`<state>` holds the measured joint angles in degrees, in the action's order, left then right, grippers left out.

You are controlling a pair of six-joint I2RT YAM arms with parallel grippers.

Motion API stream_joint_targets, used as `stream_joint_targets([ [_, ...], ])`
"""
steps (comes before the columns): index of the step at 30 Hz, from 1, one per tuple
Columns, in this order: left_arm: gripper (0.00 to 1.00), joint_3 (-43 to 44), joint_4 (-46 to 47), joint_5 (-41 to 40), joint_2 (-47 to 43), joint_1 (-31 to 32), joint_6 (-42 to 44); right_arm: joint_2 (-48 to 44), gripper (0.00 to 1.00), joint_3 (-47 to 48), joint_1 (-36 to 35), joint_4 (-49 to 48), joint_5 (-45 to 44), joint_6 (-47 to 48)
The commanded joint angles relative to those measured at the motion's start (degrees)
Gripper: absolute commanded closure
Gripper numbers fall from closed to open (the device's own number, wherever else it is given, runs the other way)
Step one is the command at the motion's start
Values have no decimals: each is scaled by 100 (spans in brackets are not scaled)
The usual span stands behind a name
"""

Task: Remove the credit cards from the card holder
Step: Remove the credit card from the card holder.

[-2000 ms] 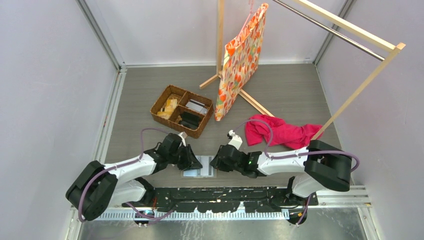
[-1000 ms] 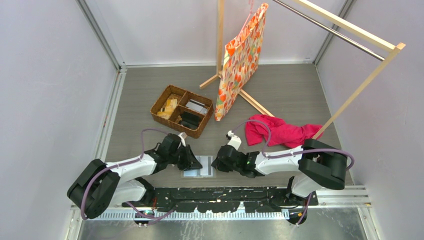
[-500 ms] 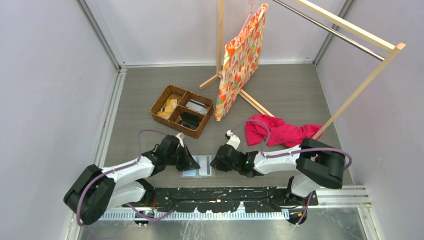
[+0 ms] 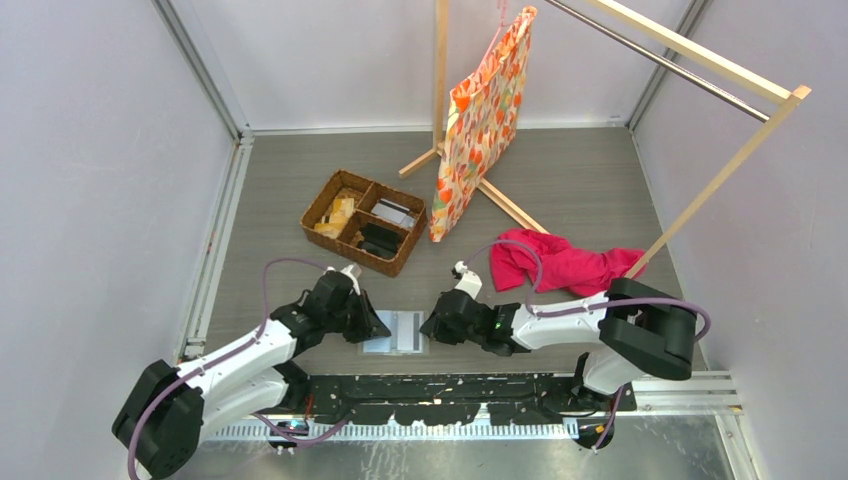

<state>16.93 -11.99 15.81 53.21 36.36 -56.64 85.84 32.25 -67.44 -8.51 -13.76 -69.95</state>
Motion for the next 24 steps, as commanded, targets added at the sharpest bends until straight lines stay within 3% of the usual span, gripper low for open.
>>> stream_joint_targets([
  [1, 95, 144, -497, -365, -79, -92, 162, -319, 81, -28, -23, -178, 54, 120],
  [5, 99, -11, -566, -527, 57, -105, 142, -433, 81, -3, -15, -185, 58, 215],
  [24, 99, -216, -256, -458, 356, -106, 116, 363, 81, 246, -22, -552, 589, 320],
])
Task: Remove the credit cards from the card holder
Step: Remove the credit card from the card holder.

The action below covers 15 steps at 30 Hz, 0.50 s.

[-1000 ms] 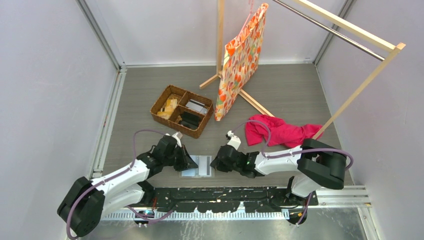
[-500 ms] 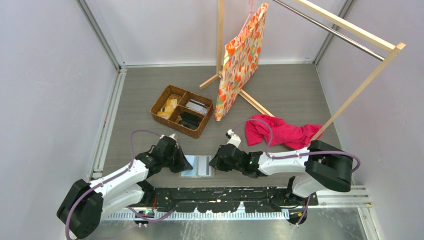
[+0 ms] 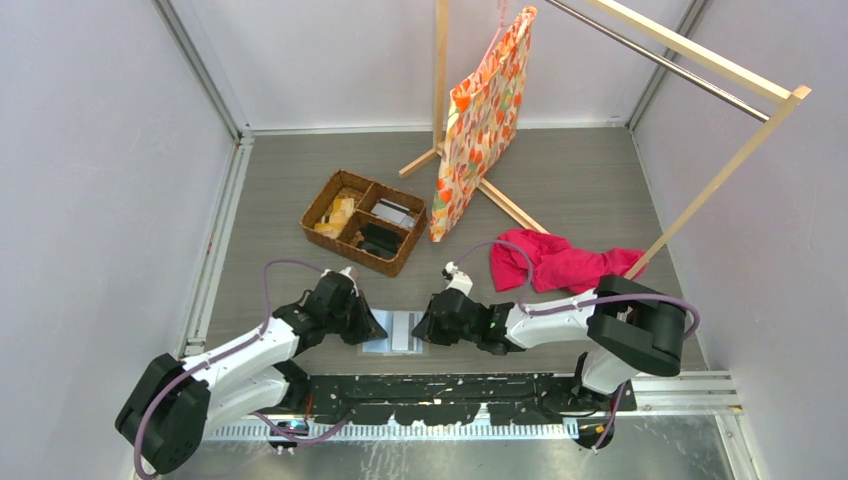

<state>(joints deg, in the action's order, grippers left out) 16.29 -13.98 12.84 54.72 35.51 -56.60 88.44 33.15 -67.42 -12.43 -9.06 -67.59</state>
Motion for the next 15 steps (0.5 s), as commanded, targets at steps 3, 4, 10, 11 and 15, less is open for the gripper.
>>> stream_joint_targets([
  [3, 99, -160, 9, -132, 294, -21, 130, 56, 81, 181, -22, -162, 130, 143],
  [4, 100, -161, 29, -114, 314, -18, 138, 44, 81, 182, -18, -181, 157, 161],
  [10, 99, -187, 77, -105, 338, -18, 154, -70, 82, 243, -43, -276, 229, 235],
  [11, 99, -188, 78, -106, 338, -22, 154, -104, 82, 251, -48, -269, 229, 250],
  [15, 99, -221, 164, -98, 389, -17, 158, -229, 82, 312, -66, -172, 178, 314],
])
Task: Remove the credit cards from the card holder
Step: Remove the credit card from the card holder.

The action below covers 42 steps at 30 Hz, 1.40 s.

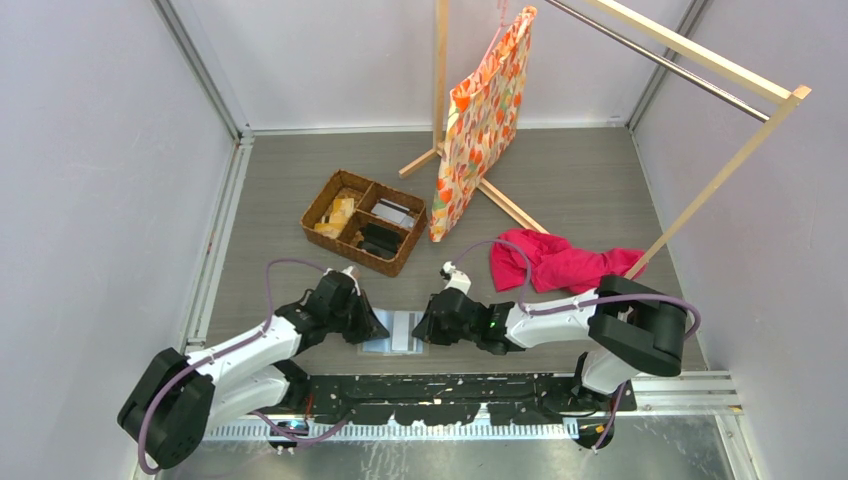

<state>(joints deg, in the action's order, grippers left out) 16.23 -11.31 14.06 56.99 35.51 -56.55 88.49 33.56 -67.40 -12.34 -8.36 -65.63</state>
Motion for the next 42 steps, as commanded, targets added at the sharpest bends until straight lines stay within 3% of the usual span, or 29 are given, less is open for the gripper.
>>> stream_joint_targets([
  [1, 99, -216, -90, -212, 194, -22, 154, -247, 83, 272, -78, -181, 111, 115],
  [22, 99, -232, -194, -237, 84, -25, 193, -563, 84, 487, -218, 47, 32, 291],
  [30, 99, 133, -1270, -500, -750, -17, 344, -237, 84, 798, -251, -6, 252, 464],
  [34, 93, 292, -1955, -724, -1225, -18, 387, 101, 84, 1048, -255, -73, 438, 551],
  [42, 87, 452, -2432, -966, -1434, -19, 235, 871, 84, 1655, -285, -177, 1014, 684],
])
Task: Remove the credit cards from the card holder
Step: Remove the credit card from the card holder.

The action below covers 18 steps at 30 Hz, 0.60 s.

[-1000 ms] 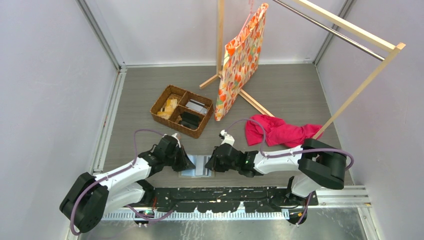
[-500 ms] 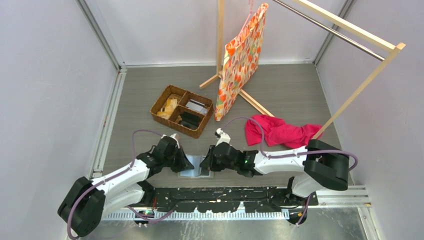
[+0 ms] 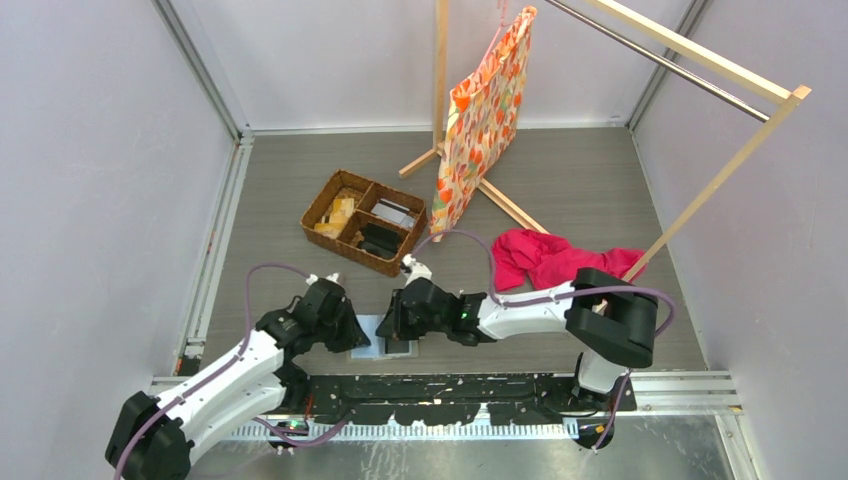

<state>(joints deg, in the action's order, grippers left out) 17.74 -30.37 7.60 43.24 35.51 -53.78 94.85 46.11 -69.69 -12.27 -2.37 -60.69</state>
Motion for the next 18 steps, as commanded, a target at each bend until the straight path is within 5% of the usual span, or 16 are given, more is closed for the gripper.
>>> stream_joint_targets([
  [1, 86, 400, -737, -540, -61, -18, -136, 323, 84, 468, -57, -180, 466, 202],
  [5, 85, 825, -1476, -1366, -122, -22, -388, 595, 80, 685, -78, -158, 659, 242],
  [18, 83, 1296, -1948, -1807, -712, -18, -552, 402, 47, 678, -83, 93, 674, 394],
])
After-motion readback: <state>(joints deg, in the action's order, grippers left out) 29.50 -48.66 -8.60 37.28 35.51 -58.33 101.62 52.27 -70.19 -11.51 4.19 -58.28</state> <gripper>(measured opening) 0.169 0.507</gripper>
